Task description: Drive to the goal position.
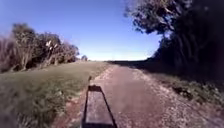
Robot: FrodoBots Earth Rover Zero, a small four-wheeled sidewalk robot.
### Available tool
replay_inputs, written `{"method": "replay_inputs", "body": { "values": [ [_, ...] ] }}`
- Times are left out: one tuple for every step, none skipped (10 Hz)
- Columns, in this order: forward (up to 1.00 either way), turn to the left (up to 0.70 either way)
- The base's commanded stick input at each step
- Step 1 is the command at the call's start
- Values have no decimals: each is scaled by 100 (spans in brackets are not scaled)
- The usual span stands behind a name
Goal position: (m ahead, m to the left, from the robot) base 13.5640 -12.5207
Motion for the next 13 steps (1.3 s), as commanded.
{"method": "replay_inputs", "body": {
  "values": [
    [85, 0],
    [85, 0],
    [85, 0],
    [85, 0],
    [85, 0],
    [85, 0],
    [85, 0],
    [85, 0],
    [85, 0],
    [85, 0],
    [85, -5],
    [85, -25],
    [85, -34]
  ]
}}
